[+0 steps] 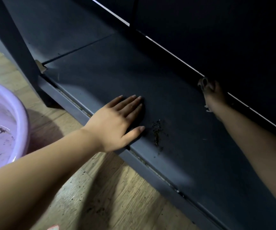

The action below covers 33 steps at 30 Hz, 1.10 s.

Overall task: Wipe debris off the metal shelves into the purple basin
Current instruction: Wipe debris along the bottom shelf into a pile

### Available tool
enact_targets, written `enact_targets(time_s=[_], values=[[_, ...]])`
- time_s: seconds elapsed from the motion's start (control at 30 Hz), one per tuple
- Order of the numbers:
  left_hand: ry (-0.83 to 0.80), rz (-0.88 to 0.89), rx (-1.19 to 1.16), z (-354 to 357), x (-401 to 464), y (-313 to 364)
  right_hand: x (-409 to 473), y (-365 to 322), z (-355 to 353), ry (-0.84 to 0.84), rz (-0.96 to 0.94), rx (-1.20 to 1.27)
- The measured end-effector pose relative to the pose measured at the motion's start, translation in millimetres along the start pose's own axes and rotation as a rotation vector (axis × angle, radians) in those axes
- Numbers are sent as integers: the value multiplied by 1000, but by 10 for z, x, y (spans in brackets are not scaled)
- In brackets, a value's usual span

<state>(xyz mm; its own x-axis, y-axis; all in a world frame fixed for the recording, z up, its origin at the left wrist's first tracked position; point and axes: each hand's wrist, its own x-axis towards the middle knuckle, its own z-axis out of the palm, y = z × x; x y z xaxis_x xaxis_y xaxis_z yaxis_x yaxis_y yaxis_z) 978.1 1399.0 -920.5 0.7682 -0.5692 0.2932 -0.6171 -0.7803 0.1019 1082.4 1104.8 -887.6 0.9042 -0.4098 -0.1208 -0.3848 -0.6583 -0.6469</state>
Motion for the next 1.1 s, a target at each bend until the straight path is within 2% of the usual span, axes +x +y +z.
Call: enact_targets(time_s=[0.2,0.3,0.4,0.63,0.73,0.8,0.9,0.97,1.03,1.1], values=[[31,-6,-20,10,-9,18,45,-338,181,-54,-13,214],[45,0,-8,10,-12,8,-158,-506,251,-158,-35,355],[41,-3,-17,17,-17,11,-429,-505,300,-267,-132,346],[26,16,-1,12,-12,3,-1180,-137,107,-470,-170,366],[13,17,0,13,-9,0,-1414,-84,11,-500,-221,386],[8,23,7,17,-6,-3,-1474,-80,-50,-416,-217,440],[-10,36,-4,16,-1,-9,-1511,109,-228,-111,-143,478],[-27,44,-22,3,4,-13,-1590,347,-328,72,-62,317],[-43,52,-27,-3,5,-20,-1691,520,-393,139,84,163],[-46,70,-37,-4,4,-31,-1767,576,-345,195,119,100]])
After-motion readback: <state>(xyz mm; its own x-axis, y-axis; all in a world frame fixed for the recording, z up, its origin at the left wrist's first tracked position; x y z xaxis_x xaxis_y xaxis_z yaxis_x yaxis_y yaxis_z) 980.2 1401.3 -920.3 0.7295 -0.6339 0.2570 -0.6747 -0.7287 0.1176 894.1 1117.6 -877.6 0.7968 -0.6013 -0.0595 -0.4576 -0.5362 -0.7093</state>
